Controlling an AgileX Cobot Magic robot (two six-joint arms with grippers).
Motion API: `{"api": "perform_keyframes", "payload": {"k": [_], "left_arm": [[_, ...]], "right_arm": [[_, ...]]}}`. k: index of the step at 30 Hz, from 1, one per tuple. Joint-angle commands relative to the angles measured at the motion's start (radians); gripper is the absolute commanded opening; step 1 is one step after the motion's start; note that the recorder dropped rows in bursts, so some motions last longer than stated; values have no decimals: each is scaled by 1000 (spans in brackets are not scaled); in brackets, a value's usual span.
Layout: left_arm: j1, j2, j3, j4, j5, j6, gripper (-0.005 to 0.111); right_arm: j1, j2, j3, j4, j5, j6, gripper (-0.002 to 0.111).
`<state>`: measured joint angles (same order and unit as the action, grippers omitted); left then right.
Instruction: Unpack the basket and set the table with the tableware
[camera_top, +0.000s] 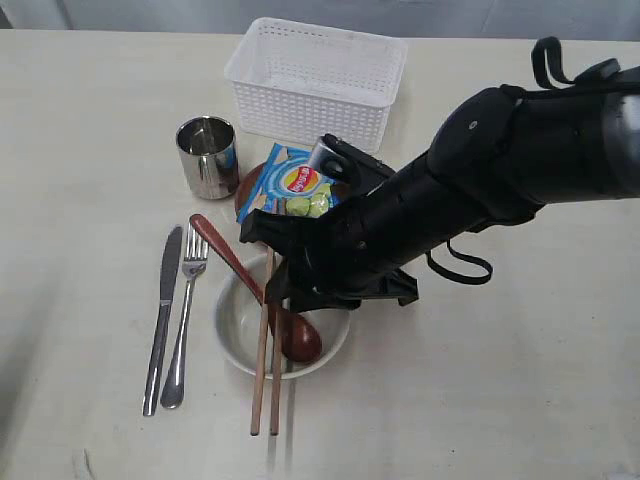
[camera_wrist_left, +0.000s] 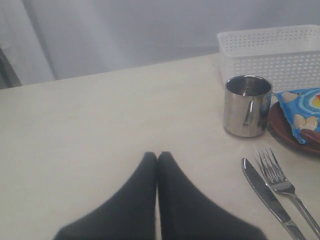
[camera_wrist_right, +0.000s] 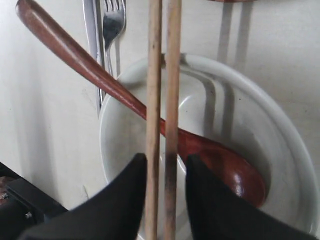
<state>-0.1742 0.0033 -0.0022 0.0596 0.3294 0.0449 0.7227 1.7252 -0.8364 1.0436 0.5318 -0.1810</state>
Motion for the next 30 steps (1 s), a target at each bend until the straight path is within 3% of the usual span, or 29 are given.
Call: {"api": "perform_keyframes", "payload": {"k": [1, 9, 13, 15, 16, 19, 25, 30], "left_arm": [[2, -3, 2, -9, -7, 0, 0], [2, -3, 2, -9, -7, 0, 0], [2, -3, 2, -9, -7, 0, 0], [2, -3, 2, -9, -7, 0, 0], [2, -3, 2, -9, -7, 0, 0], [2, -3, 2, -9, -7, 0, 0], [2, -3, 2, -9, -7, 0, 0], [2, -3, 2, -9, -7, 0, 0]], "right_arm": [[0, 1, 0, -5, 22, -25, 50], [0, -3, -38, -7, 31, -96, 50], [0, -47, -147, -107, 96, -84, 48], [0, -96, -212, -188, 114, -59, 38], [0, -142, -248, -254, 114, -35, 24], [0, -270, -308, -400, 135, -28, 0], [0, -569, -325, -698, 151, -28, 0], [0, -731, -325, -833, 151, -28, 0]]}}
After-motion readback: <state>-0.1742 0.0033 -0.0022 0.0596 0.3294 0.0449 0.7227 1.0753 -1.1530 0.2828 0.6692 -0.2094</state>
